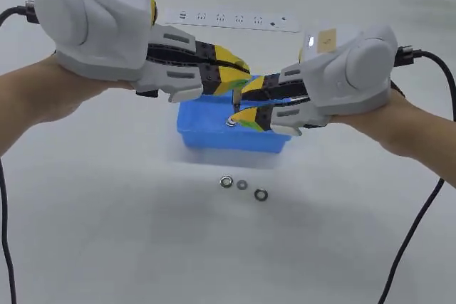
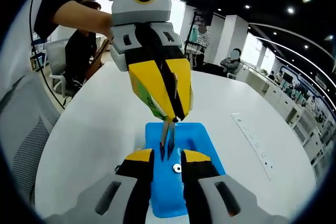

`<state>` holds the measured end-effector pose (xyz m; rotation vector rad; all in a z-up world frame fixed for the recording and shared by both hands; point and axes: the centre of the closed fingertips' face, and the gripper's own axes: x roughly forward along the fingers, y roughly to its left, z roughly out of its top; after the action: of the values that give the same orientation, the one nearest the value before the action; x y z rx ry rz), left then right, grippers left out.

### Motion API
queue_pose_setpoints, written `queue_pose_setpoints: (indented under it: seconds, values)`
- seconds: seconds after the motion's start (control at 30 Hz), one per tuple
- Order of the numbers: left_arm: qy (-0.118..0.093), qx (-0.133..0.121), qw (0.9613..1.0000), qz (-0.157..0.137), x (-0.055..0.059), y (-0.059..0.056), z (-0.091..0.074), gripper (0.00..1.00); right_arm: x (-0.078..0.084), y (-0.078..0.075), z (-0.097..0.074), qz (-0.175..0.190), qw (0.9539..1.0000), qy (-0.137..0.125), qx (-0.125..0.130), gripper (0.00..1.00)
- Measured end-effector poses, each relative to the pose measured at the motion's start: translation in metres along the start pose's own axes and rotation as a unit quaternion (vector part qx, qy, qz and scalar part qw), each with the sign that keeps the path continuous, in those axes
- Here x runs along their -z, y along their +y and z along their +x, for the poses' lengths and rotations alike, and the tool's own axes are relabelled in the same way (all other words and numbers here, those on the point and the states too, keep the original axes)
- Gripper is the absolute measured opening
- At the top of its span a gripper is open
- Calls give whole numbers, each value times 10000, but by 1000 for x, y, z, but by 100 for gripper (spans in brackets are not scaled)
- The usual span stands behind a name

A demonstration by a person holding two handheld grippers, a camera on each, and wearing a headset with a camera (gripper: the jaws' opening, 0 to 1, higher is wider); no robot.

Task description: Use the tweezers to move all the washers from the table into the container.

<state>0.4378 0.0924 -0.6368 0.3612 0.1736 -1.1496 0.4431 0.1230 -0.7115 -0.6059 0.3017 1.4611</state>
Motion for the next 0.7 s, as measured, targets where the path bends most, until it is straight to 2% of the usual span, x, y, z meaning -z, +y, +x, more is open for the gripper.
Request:
queue_pose_setpoints:
  seconds: [0.17, 0.27, 0.37, 0.43, 0.47, 0.57, 0.7]
  values:
    - [-12, -65, 10000, 39, -2, 0, -4, 5, 3, -1, -11, 107, 9998, 29, 152, 28]
    - [-61, -122, 9999, 39, -7, 0, -8, 5, 3, -3, -23, -162, 9989, 66, 430, 36]
    - [-45, -145, 9998, 94, -9, -1, -12, 5, 2, 1, -33, -104, 9988, 35, 482, 37]
    - [-24, -155, 9998, 142, -10, -4, -15, 5, 4, 3, -39, -138, 9982, 67, 581, 42]
    - [-15, -162, 9997, 157, -11, -5, -16, 5, 4, 5, -41, -139, 9981, 67, 589, 45]
    - [-29, -175, 9997, 180, -14, -9, -19, 5, -1, 19, -49, -197, 9985, -150, 492, 52]
    - [-72, -221, 9996, 160, -16, -16, -23, 5, 3, 32, -55, -211, 9987, -38, 464, 59]
